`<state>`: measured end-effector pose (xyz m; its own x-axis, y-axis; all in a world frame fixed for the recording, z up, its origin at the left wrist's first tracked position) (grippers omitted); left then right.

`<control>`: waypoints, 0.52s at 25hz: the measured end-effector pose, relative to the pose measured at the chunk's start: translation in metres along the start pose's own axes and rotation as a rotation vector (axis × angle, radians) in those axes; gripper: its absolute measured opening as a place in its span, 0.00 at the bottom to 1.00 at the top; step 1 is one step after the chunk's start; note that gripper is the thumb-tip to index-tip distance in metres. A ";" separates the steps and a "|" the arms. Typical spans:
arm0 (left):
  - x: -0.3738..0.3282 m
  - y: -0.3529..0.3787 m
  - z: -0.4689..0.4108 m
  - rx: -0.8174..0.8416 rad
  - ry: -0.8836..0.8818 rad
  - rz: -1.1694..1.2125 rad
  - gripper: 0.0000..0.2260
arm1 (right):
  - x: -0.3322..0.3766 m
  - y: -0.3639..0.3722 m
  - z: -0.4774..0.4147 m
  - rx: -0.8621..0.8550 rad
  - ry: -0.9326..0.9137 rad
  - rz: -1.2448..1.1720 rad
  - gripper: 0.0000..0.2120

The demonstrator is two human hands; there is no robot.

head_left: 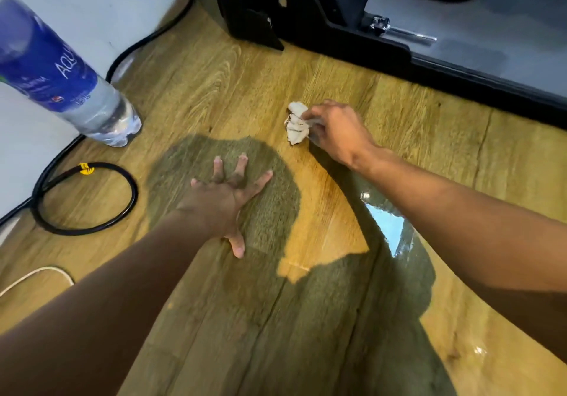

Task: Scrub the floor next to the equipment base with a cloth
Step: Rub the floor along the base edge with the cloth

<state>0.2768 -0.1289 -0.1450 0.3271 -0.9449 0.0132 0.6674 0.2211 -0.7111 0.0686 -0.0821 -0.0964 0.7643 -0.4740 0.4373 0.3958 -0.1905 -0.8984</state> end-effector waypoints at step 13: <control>0.001 -0.001 0.001 -0.022 -0.013 0.036 0.67 | 0.071 0.036 0.125 0.195 -0.227 0.053 0.18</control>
<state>0.2772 -0.1298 -0.1437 0.3597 -0.9331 -0.0034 0.6402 0.2495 -0.7266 0.2005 -0.0146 -0.0922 0.8723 -0.2701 0.4076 0.4255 0.0083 -0.9049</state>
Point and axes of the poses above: each hand's wrist, its own z-axis away from the middle knuckle, its own y-axis out of the palm, x = y × z, the point moved 9 cm from there along -z, towards the middle knuckle, and after that the axes turned 3 degrees about y, right-handed, at the moved point
